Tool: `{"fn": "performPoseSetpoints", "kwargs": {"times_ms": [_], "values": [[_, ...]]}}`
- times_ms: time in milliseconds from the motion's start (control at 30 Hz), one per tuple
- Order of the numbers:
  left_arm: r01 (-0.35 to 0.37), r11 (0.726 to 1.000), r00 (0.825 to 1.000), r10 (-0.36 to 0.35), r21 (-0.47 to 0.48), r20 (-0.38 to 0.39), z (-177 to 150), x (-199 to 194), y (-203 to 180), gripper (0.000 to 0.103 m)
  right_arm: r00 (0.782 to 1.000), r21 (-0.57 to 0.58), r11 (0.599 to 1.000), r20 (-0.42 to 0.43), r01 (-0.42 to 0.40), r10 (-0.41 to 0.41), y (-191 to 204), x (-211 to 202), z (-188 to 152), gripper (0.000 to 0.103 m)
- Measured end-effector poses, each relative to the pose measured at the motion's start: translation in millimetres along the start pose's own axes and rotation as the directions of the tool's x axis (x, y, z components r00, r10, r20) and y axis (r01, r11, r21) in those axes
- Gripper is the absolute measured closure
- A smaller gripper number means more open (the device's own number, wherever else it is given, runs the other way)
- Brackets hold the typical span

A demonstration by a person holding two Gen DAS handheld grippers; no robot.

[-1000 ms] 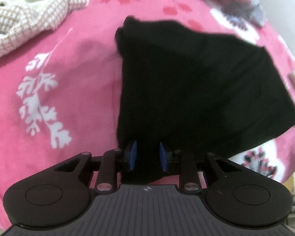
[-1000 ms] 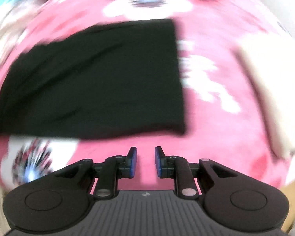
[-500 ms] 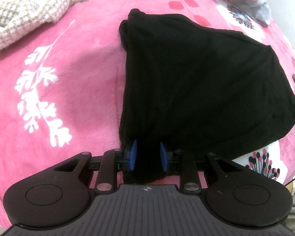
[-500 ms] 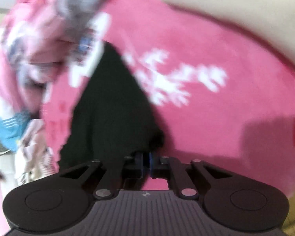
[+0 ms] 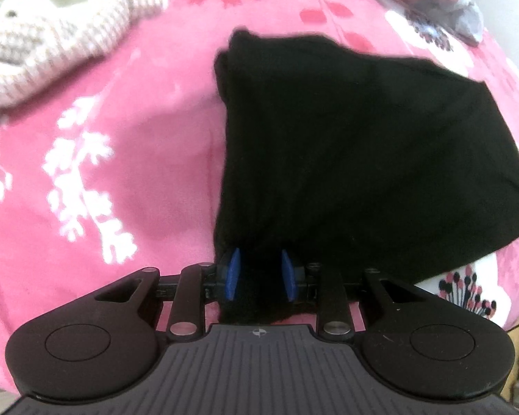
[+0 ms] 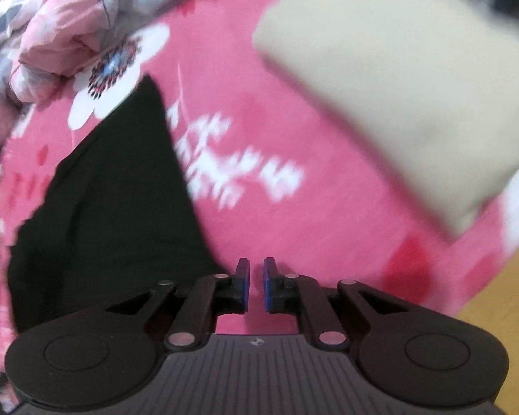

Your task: Fold clothes

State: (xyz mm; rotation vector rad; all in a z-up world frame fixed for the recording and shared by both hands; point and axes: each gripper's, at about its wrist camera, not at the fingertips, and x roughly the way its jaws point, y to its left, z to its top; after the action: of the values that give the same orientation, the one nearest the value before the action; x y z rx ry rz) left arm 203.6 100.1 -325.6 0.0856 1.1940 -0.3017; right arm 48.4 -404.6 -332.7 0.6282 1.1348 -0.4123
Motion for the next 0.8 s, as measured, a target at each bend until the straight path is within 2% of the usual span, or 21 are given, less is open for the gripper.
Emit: {"fn": "performPoseSetpoints", "kwargs": {"times_ms": [67, 100, 133, 200, 267, 300, 367, 433, 467, 533, 633, 667, 733, 767, 800], "values": [[-0.04, 0.998, 0.997, 0.038, 0.037, 0.067, 2, -14, -8, 0.075, 0.998, -0.141, 0.989, 0.057, 0.04, -0.032, 16, -15, 3, 0.095], [-0.055, 0.997, 0.994, 0.049, 0.058, 0.099, 3, -21, -13, 0.074, 0.997, -0.241, 0.97, 0.07, 0.032, -0.016, 31, -18, 1, 0.095], [-0.054, 0.996, 0.992, 0.045, 0.075, 0.12, 4, -24, -20, 0.073, 0.997, -0.361, 0.932, 0.081, 0.023, 0.007, 51, -18, -4, 0.095], [-0.024, 0.994, 0.99, 0.009, 0.105, 0.142, 6, -27, -36, 0.073, 0.994, -0.616, 0.787, 0.084, -0.005, 0.072, 98, -10, -19, 0.095], [0.042, 0.99, 0.989, -0.061, 0.137, 0.134, 6, -19, -57, 0.073, 0.988, -0.791, 0.612, 0.075, -0.026, 0.138, 142, 5, -40, 0.095], [0.068, 0.985, 0.988, -0.088, 0.156, 0.125, 6, -13, -69, 0.073, 0.985, -0.826, 0.562, 0.064, -0.037, 0.157, 157, 14, -48, 0.095], [0.104, 0.979, 0.986, -0.124, 0.175, 0.108, 3, 1, -89, 0.073, 0.981, -0.869, 0.491, 0.031, -0.068, 0.189, 176, 33, -59, 0.095], [0.115, 0.978, 0.987, -0.133, 0.175, 0.094, -2, 15, -101, 0.073, 0.98, -0.887, 0.458, 0.04, -0.054, 0.194, 176, 46, -62, 0.095], [0.114, 0.979, 0.988, -0.13, 0.168, 0.086, -4, 21, -105, 0.073, 0.986, -0.892, 0.451, 0.051, -0.026, 0.158, 170, 54, -60, 0.095], [0.091, 0.986, 0.992, -0.101, 0.14, 0.069, -11, 31, -103, 0.073, 0.992, -0.887, 0.46, 0.087, 0.033, 0.095, 148, 60, -46, 0.095], [0.096, 0.993, 0.992, -0.101, 0.07, 0.07, -14, 34, -96, 0.072, 0.984, -0.819, 0.549, 0.169, 0.167, -0.047, 112, 53, -9, 0.095], [0.098, 0.993, 0.992, -0.102, 0.059, 0.069, -15, 33, -93, 0.072, 0.975, -0.791, 0.571, 0.195, 0.222, -0.109, 104, 50, 4, 0.094], [0.095, 0.994, 0.993, -0.099, 0.053, 0.067, -14, 34, -92, 0.072, 0.959, -0.75, 0.598, 0.231, 0.283, -0.164, 99, 46, 20, 0.094], [0.092, 0.994, 0.993, -0.095, 0.05, 0.065, -14, 34, -93, 0.072, 0.967, -0.741, 0.623, 0.225, 0.252, -0.123, 102, 41, 27, 0.094], [0.087, 0.995, 0.994, -0.09, 0.046, 0.064, -14, 34, -94, 0.072, 0.976, -0.756, 0.625, 0.212, 0.196, -0.05, 113, 37, 27, 0.094]]}}
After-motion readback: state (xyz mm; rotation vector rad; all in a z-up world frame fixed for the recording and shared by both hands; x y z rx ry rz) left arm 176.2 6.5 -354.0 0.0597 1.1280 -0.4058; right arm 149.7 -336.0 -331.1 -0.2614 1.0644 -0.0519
